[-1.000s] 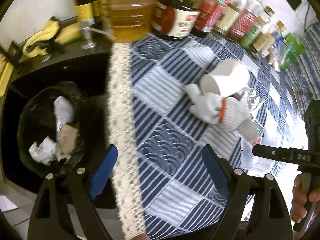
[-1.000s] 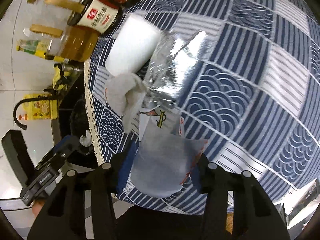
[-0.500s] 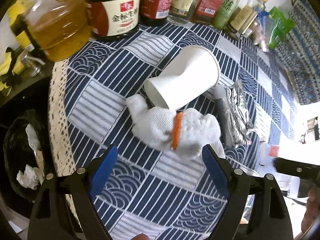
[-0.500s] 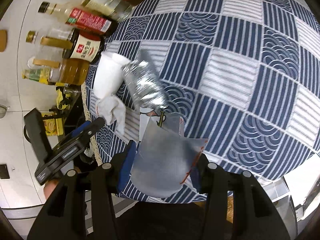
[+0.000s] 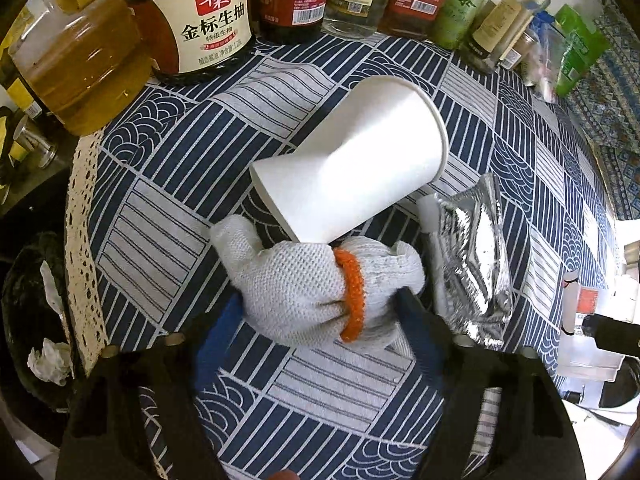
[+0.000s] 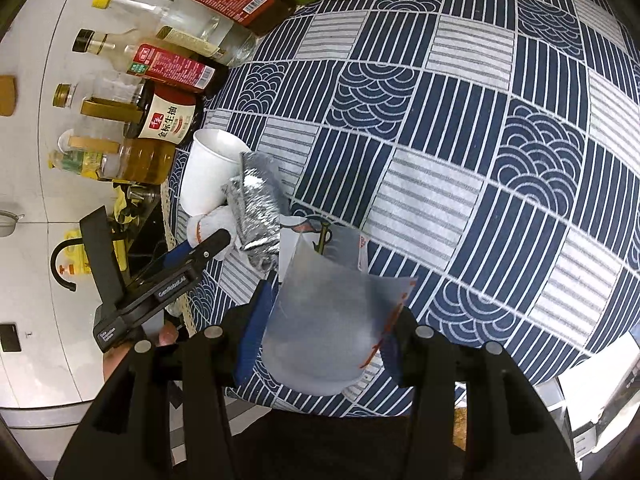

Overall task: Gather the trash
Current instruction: 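Grasp the white knit glove with the left tool while the right tool grasps the clear plastic cup, then carry the glove and clear cup over the trash bag, then open both tools to drop the glove and cup into the bag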

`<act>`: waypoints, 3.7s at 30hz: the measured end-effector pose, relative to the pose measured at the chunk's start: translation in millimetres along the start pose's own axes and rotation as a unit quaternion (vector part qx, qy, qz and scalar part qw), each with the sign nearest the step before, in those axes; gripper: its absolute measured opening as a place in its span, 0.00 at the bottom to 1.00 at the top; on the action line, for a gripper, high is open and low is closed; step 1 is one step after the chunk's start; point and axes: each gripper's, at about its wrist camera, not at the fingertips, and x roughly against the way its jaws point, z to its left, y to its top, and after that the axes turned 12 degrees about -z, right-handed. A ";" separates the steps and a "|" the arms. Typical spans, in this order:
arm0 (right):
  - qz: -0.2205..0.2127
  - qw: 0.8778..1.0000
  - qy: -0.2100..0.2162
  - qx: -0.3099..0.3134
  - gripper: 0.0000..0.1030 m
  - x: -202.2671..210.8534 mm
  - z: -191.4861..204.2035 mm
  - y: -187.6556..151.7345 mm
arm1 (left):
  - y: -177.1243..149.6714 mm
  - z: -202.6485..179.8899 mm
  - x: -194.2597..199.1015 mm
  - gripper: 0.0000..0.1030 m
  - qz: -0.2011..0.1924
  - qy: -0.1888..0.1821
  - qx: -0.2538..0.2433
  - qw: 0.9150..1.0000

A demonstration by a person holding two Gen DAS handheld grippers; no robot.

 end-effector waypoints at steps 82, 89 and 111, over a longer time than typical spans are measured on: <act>0.153 0.960 0.035 0.230 0.49 -262.5 400.0 -132.3 | -125.2 389.3 169.8 0.40 -0.077 0.056 0.215 0.972; 0.167 0.954 0.013 0.247 0.50 -293.8 422.5 -122.5 | -117.5 417.6 147.8 0.42 -0.069 0.047 0.231 0.969; 0.169 0.955 0.005 0.244 0.69 -307.0 430.7 -112.2 | -114.0 434.5 131.3 0.63 -0.046 0.049 0.253 0.965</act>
